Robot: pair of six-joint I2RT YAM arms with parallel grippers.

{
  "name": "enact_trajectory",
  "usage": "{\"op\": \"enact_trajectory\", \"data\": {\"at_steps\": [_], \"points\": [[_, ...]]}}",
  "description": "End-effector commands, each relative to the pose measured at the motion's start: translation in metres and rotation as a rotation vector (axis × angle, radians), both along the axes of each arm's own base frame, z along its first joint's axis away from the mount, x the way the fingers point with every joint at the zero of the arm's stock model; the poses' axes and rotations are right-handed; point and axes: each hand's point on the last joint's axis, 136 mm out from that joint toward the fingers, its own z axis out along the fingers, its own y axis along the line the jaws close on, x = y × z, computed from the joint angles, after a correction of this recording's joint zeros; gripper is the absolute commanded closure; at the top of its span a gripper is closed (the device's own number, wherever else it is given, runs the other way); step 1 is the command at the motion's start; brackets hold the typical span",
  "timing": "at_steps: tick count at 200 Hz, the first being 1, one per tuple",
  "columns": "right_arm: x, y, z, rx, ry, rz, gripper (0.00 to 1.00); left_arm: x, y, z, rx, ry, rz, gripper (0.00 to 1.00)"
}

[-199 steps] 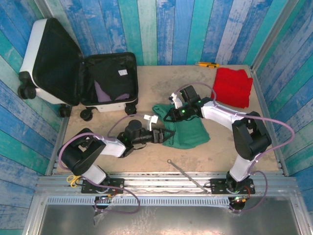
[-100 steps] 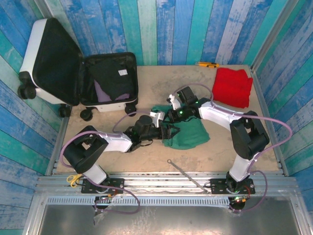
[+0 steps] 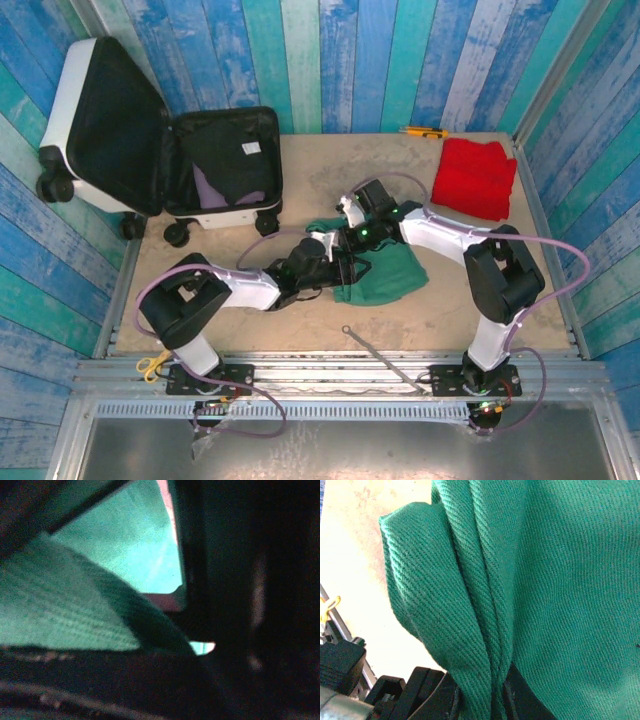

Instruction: Pack the luggage

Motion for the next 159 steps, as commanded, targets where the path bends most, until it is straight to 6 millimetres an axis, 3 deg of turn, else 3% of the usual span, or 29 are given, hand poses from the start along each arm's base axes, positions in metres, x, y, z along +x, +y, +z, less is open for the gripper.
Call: {"op": "enact_trajectory", "data": {"at_steps": [1,15,22,26,34,42,47,51,53,90,126,159], "points": [[-0.014,0.023,0.023,0.091,0.01,0.076,0.99,0.016,-0.005,-0.001,-0.016,0.019,0.079,0.4],[-0.015,0.023,0.023,0.096,0.018,0.082,0.99,0.018,-0.001,-0.008,-0.016,0.042,0.119,0.59],[-0.017,0.022,0.023,0.092,0.021,0.086,0.91,0.019,0.0,-0.01,-0.016,0.052,0.133,0.69],[-0.018,0.021,0.023,0.087,0.02,0.088,0.83,0.02,0.001,-0.012,-0.018,0.058,0.14,0.75],[-0.018,0.018,0.024,0.069,0.011,0.086,0.56,0.02,0.002,-0.014,-0.017,0.064,0.148,0.85],[-0.018,0.012,0.025,0.043,-0.009,0.076,0.4,0.021,0.002,-0.015,-0.011,0.065,0.153,0.95],[-0.017,0.007,0.026,0.021,-0.025,0.065,0.25,0.021,0.003,-0.015,-0.003,0.066,0.156,1.0],[-0.016,0.002,0.026,-0.006,-0.038,0.05,0.04,0.021,0.004,-0.016,0.006,0.067,0.159,1.0],[-0.015,-0.001,0.026,-0.02,-0.047,0.042,0.01,0.021,0.005,-0.017,0.01,0.068,0.16,1.0],[-0.006,-0.048,0.048,-0.23,-0.198,-0.058,0.0,0.024,0.014,-0.011,0.096,0.025,0.173,1.0],[0.004,-0.098,0.102,-0.314,-0.416,-0.219,0.0,0.031,0.021,0.007,0.147,-0.031,0.184,1.0],[0.008,-0.15,0.132,-0.336,-0.543,-0.36,0.0,0.05,0.033,0.05,0.09,-0.091,0.209,1.0]]}}
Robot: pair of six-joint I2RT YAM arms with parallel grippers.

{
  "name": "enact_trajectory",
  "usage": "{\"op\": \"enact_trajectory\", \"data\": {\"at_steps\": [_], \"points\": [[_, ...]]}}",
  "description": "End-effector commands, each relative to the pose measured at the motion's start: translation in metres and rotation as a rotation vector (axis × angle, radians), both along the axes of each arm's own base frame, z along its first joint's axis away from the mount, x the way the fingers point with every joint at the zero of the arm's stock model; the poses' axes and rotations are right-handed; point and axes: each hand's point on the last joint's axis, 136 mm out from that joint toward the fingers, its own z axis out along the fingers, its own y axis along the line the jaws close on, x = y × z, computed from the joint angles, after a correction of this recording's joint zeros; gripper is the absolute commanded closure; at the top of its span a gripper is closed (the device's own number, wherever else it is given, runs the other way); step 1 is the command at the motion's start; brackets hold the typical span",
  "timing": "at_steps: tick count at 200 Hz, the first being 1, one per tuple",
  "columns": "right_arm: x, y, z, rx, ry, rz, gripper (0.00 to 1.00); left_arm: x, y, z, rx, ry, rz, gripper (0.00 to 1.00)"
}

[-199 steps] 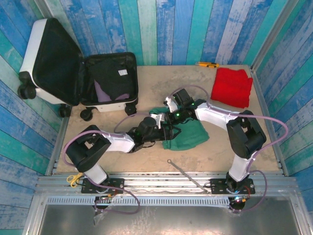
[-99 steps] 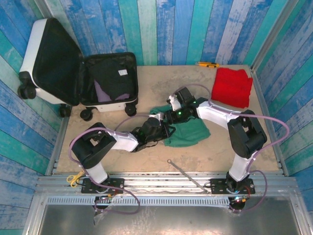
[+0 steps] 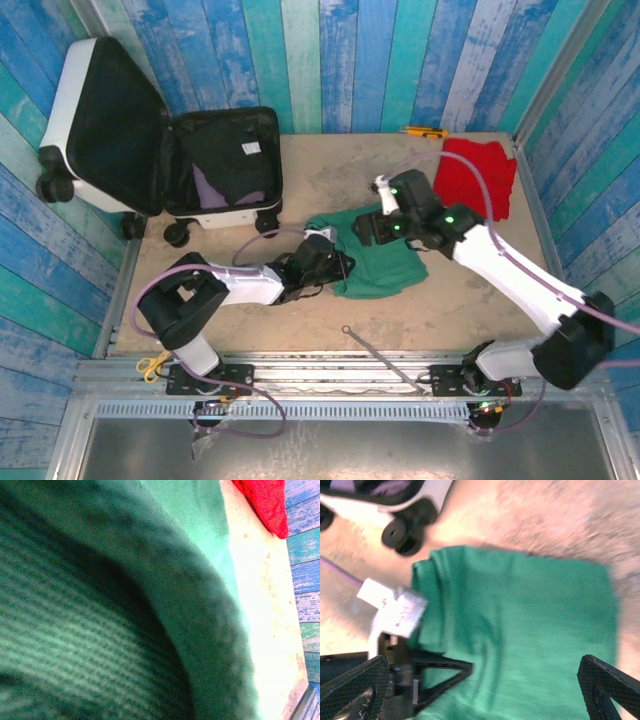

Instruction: Pack the luggage

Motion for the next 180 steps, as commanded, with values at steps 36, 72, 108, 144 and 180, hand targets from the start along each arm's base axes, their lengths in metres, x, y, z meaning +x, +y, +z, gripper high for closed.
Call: {"op": "enact_trajectory", "data": {"at_steps": [36,72,108,144,180], "points": [[-0.002,-0.083,0.007,-0.063,-0.157,-0.19,0.0,0.07,0.041,0.165,-0.09,-0.344,0.101,1.0],[-0.01,-0.099,-0.004,-0.036,-0.186,-0.237,0.01,0.103,0.083,0.29,-0.023,-0.624,0.219,1.0],[-0.017,-0.101,-0.019,-0.035,-0.148,-0.237,0.01,0.141,0.146,0.362,0.105,-0.73,0.459,1.0],[-0.028,-0.103,-0.034,-0.05,-0.104,-0.226,0.01,0.165,0.215,0.389,0.285,-0.808,0.76,1.0],[-0.038,-0.107,-0.044,-0.064,-0.084,-0.214,0.01,0.187,0.246,0.399,0.469,-0.83,0.912,1.0]]}}
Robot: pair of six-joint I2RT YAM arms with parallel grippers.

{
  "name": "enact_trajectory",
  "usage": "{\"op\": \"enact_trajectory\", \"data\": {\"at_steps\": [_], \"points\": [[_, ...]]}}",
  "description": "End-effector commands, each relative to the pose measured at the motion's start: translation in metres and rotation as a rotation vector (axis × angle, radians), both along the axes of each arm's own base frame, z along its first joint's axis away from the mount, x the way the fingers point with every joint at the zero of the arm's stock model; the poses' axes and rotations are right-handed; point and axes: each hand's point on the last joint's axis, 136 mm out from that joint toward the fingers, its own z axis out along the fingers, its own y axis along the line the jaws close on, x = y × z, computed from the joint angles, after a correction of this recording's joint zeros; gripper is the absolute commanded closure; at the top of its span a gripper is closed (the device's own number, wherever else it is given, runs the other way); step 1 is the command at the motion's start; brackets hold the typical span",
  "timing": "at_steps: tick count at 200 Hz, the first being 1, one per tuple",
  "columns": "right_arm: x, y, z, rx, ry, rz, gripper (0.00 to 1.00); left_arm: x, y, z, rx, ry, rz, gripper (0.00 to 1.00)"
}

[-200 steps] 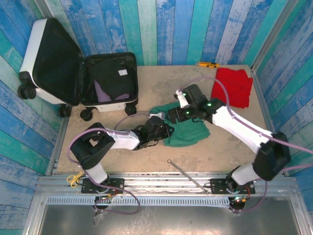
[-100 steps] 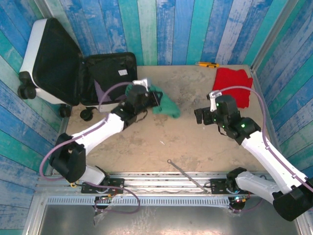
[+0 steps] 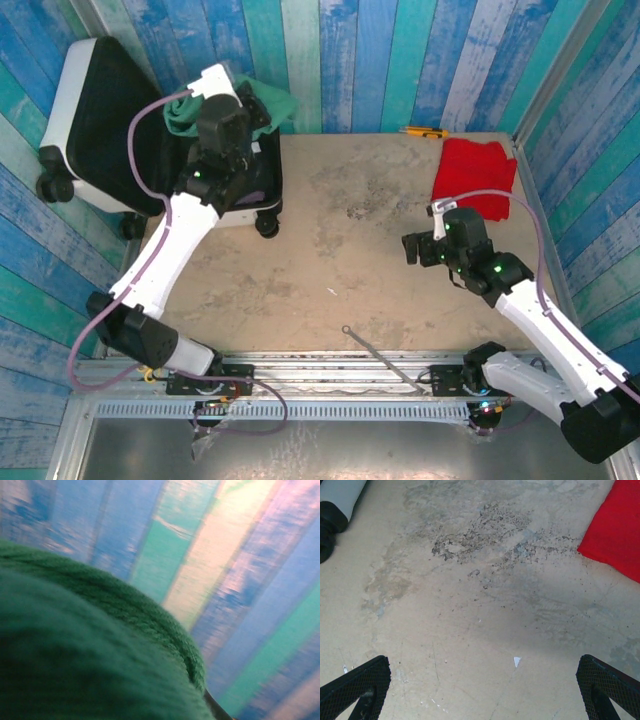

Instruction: Pack the luggage

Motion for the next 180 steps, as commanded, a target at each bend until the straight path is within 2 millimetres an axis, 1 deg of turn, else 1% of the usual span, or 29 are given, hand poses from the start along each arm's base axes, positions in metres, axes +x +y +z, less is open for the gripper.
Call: {"op": "enact_trajectory", "data": {"at_steps": [1,23,46,69,104,122,133,144,151,164,180], "points": [[-0.01,-0.003,-0.011,-0.004,0.033,0.005,0.01,0.013,0.026,0.015,0.099,-0.03,0.194,1.0],[-0.016,-0.002,-0.025,-0.003,0.07,0.021,0.01,0.037,0.04,0.009,0.083,-0.003,0.236,1.0],[-0.021,-0.003,-0.038,-0.015,0.108,0.026,0.01,0.07,0.05,-0.004,0.088,0.037,0.277,1.0],[-0.025,-0.004,-0.05,-0.033,0.15,0.034,0.01,0.101,0.07,-0.017,0.077,0.071,0.333,1.0],[-0.028,-0.001,-0.059,-0.042,0.19,0.051,0.01,0.149,0.094,-0.034,0.088,0.093,0.363,1.0],[-0.027,-0.003,-0.062,-0.054,0.198,0.044,0.01,0.173,0.098,-0.048,0.078,0.108,0.338,1.0],[-0.025,-0.004,-0.065,-0.065,0.206,0.037,0.0,0.184,0.101,-0.057,0.073,0.118,0.33,1.0],[-0.024,-0.004,-0.067,-0.075,0.217,0.037,0.0,0.193,0.105,-0.072,0.056,0.14,0.323,1.0],[-0.024,-0.004,-0.068,-0.083,0.224,0.04,0.0,0.198,0.107,-0.087,0.037,0.165,0.306,1.0],[-0.023,-0.004,-0.07,-0.092,0.235,0.04,0.0,0.205,0.116,-0.123,-0.037,0.233,0.276,1.0],[-0.022,-0.004,-0.069,-0.091,0.231,0.039,0.0,0.202,0.127,-0.169,-0.162,0.325,0.249,1.0]]}}
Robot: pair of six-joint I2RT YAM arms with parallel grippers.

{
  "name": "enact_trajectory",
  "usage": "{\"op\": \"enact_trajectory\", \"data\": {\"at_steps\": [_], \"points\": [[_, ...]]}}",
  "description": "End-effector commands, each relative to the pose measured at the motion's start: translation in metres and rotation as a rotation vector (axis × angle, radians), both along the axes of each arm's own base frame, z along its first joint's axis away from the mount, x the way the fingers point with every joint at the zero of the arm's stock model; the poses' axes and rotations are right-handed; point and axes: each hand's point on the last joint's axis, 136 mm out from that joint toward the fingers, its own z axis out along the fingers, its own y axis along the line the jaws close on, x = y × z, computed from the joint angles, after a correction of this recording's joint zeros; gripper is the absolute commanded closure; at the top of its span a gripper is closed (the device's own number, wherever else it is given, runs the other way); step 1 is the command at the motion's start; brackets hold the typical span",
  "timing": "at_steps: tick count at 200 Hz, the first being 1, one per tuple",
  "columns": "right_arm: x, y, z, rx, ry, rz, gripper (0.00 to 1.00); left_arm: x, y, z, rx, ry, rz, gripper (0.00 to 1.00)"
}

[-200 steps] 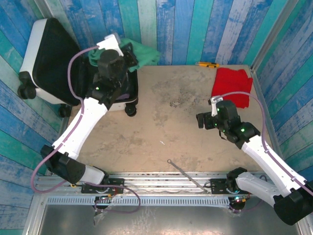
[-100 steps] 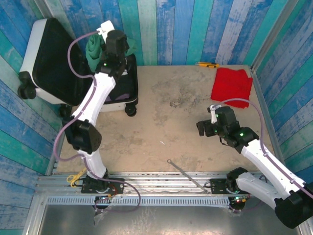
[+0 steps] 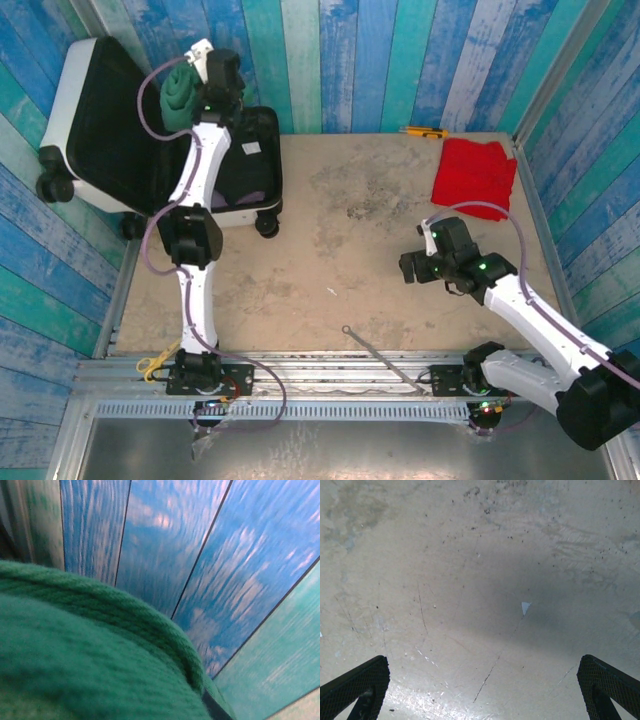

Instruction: Pack the luggage

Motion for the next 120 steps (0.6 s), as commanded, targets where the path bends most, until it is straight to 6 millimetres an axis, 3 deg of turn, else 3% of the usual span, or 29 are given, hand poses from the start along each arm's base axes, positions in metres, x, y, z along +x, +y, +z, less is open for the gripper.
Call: {"op": "enact_trajectory", "data": {"at_steps": [1,21,33,55,63,76,90,100,120], "points": [[0.001,-0.003,0.002,-0.02,0.001,-0.001,0.0,0.004,0.012,-0.049,-0.197,0.047,-0.026,1.0],[0.001,-0.002,0.008,-0.009,-0.013,0.003,0.0,-0.009,0.015,-0.094,-0.323,0.107,-0.036,1.0],[0.001,-0.001,0.011,0.0,-0.021,0.007,0.0,-0.019,0.012,-0.11,-0.382,0.125,-0.044,1.0],[0.0,0.001,0.013,0.011,-0.024,0.015,0.0,-0.033,-0.01,-0.146,-0.519,0.147,-0.151,0.99],[0.0,0.002,0.013,0.015,-0.025,0.018,0.0,-0.04,-0.017,-0.162,-0.584,0.168,-0.172,0.88],[-0.002,0.002,0.015,0.021,-0.023,0.023,0.0,-0.051,-0.03,-0.185,-0.694,0.2,-0.203,0.55],[-0.003,0.002,0.017,0.024,-0.028,0.024,0.0,-0.062,-0.042,-0.197,-0.803,0.191,-0.234,0.36],[-0.005,0.001,0.021,0.031,-0.039,0.023,0.0,-0.073,-0.046,-0.202,-0.877,0.186,-0.226,0.27],[-0.007,0.0,0.029,0.044,-0.065,0.025,0.0,-0.092,-0.049,-0.191,-0.96,0.139,-0.214,0.21]]}}
